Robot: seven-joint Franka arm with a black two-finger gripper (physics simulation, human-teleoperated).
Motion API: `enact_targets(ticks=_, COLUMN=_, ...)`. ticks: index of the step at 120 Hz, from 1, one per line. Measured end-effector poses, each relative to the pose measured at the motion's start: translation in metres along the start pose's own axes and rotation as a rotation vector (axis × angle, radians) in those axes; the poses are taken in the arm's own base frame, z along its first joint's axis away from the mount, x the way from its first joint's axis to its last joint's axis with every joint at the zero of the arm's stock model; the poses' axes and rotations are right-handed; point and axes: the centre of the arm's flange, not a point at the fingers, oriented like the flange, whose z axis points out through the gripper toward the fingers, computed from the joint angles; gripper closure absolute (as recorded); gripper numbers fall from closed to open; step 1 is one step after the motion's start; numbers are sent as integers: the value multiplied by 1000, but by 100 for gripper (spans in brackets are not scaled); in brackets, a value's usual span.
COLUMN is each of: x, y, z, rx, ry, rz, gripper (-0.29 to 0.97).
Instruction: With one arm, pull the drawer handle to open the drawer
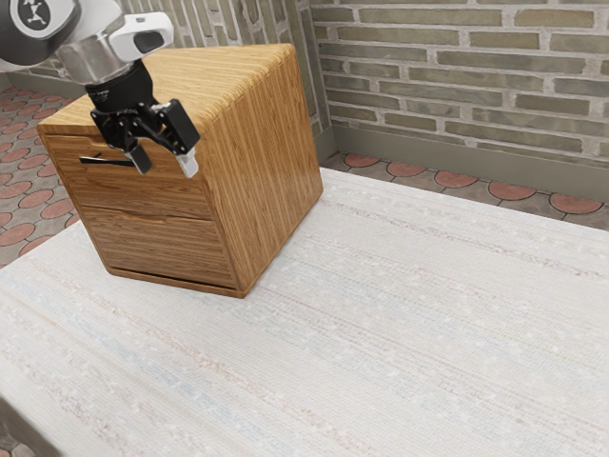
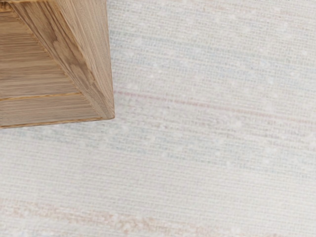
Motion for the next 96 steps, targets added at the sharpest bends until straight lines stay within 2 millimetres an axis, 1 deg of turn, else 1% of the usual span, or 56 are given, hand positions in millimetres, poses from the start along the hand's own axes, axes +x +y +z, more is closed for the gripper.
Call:
enact_targets(ticks=11, x=0, y=1, z=1, rx=-2, ry=-1, rz=5, gripper=2)
enact_targets(ticks=28, x=1, y=11, z=2, rx=-6, ry=-3, rz=25, gripper=2)
enact_targets(ticks=32, x=0, y=14, z=-2, rx=-6, ry=3, rz=30, gripper=2)
enact_targets(ticks=34, x=-1, y=15, z=-8, rx=-5, ry=14, rz=33, gripper=2)
enact_targets(ticks=39, x=-12, y=22, z=-54, rx=1, ry=97, rz=45, gripper=2)
enact_targets(ticks=42, x=-20, y=26, z=-74, rx=4, ry=130, rz=51, gripper=2)
enact_targets(ticks=46, x=-27, y=29, z=-90, rx=5, ry=152, rz=57, gripper=2)
enact_targets(ticks=52, x=-32, y=33, z=-99, rx=6, ry=163, rz=60, gripper=2)
enact_targets(ticks=62, x=-32, y=38, z=-100, rx=5, ry=153, rz=49, gripper=2)
enact_targets(ticks=73, x=-27, y=40, z=-87, rx=6, ry=122, rz=7, gripper=2)
enact_targets(ticks=80, x=-24, y=38, z=-81, rx=5, ry=106, rz=-71, gripper=2)
enact_targets(ticks=84, x=-23, y=32, z=-79, rx=6, ry=101, rz=-141, gripper=2)
enact_targets(ticks=88, x=-22, y=23, z=-77, rx=7, ry=97, rz=-225, gripper=2)
enact_targets(ticks=92, x=-22, y=9, z=-77, rx=10, ry=95, rz=-321, gripper=2)
enact_targets(ticks=96, x=-24, y=-10, z=-77, rx=14, ry=96, rz=-425, gripper=2)
